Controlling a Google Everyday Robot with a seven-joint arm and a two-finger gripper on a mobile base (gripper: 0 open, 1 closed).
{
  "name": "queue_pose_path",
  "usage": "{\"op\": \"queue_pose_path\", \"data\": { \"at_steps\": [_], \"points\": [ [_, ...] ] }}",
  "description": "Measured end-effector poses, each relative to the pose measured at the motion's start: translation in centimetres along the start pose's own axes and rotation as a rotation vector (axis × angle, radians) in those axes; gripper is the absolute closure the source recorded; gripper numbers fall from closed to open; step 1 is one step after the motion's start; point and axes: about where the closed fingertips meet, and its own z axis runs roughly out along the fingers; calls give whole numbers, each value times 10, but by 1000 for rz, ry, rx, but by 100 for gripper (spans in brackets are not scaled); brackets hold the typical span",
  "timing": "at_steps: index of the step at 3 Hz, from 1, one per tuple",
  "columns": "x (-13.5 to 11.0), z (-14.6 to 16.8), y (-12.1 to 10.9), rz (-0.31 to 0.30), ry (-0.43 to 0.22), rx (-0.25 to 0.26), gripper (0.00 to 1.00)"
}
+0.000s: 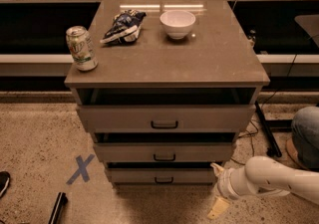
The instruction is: Open bottom drawer
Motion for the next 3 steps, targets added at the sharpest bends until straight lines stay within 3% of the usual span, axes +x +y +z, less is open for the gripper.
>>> {"op": "queue_pose_path", "data": {
  "at_steps": [1,2,3],
  "points": [
    [-2,8,-1,-17,31,39,0],
    [-3,40,-11,-87,42,98,0],
    [-7,92,-16,-166,-46,102,0]
  ]
}}
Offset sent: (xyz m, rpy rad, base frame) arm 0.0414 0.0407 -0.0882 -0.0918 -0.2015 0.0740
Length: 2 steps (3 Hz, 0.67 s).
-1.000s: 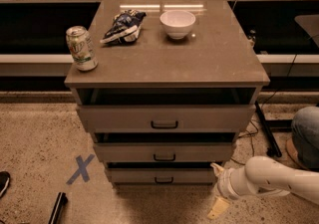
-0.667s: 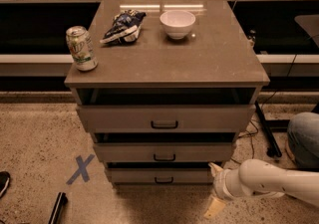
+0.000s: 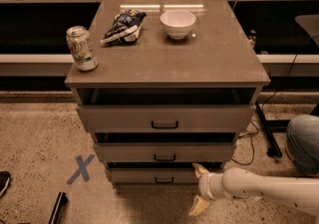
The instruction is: Open bottom drawer
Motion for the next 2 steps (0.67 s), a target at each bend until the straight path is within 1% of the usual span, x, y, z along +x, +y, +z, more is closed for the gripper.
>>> {"op": "queue_pose_path", "data": {
  "at_steps": [1,2],
  "points": [
    [29,28,5,-20,-151,-1,0],
    [31,30,0,-47,-155,-10,0]
  ]
}}
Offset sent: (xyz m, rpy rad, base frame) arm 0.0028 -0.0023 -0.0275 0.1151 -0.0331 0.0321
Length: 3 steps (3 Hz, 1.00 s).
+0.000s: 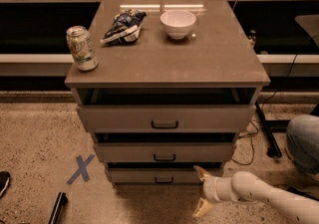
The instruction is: Open bottom drawer
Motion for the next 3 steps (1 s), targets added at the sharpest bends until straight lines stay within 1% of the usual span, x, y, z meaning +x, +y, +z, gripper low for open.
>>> {"op": "queue_pose_path", "data": {
  "at_steps": [1,2,3],
  "points": [
    [-1,0,1,3,0,1,0],
    [14,20,3,-23,-15,-16,0],
    [36,40,7,-32,-31,-23,0]
  ]
}}
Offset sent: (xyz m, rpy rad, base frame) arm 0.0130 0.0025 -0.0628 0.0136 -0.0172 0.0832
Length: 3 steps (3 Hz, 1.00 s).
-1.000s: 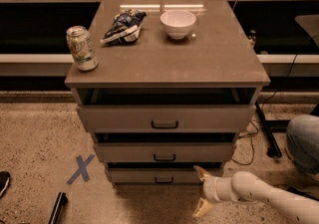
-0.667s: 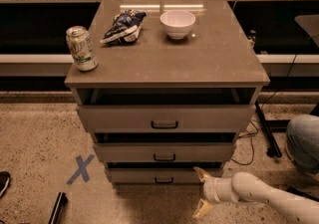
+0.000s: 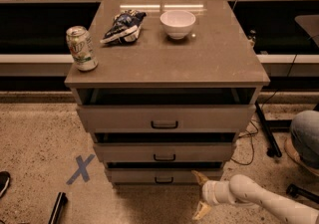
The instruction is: Open bottom drawer
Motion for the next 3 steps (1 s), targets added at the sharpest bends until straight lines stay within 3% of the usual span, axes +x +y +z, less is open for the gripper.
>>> {"op": "queue_pose_path", "data": {
  "at_steps": [2,3],
  "points": [
    [25,38,-13,-21,14,-38,0],
    [34,46,-32,-13,22,-44,0]
  ]
}}
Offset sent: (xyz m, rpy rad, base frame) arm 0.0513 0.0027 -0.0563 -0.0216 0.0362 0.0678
